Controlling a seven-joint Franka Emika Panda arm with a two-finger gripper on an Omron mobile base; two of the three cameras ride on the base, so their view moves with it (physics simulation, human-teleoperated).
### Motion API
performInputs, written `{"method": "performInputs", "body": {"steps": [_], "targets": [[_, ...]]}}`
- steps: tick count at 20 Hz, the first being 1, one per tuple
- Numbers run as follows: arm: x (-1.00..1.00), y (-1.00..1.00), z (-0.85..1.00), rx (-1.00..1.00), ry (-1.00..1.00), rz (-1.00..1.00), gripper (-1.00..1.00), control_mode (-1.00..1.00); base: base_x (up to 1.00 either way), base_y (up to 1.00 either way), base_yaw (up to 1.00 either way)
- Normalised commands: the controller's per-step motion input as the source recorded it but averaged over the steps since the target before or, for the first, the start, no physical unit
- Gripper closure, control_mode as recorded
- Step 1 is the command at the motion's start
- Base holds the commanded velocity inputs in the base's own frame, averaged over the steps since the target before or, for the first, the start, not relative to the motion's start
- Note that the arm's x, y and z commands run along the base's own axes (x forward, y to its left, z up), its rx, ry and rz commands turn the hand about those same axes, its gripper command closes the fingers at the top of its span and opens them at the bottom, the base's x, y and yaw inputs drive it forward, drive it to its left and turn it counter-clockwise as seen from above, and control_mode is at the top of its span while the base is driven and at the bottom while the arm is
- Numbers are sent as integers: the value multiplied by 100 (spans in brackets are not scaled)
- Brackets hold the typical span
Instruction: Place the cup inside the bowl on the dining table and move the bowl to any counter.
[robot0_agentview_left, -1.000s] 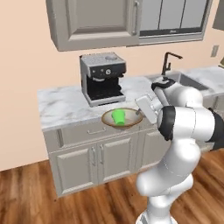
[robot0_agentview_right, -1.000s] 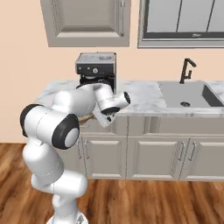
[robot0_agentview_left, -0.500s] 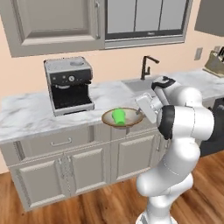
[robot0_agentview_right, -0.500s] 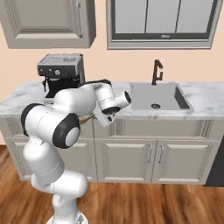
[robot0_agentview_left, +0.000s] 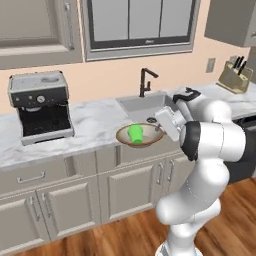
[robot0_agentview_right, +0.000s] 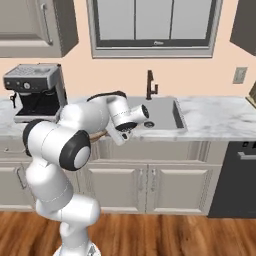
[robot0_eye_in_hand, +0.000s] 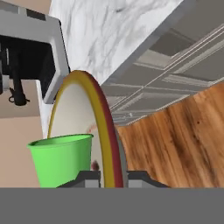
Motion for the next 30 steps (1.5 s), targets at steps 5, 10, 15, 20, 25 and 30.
{"method": "performInputs", "body": {"steps": [5,10,15,20,25,30], "targets": [[0,0,0,0,0,0,100,100,65,-70,-1],[0,0,0,0,0,0,100,100,42,-67,0],[0,0,0,0,0,0,100,100,24,-57,0],[0,0,0,0,0,0,100,100,35,-58,-1],[0,0,0,0,0,0,100,100,33,-62,0],[0,0,0,0,0,0,100,100,29,-61,0]]}}
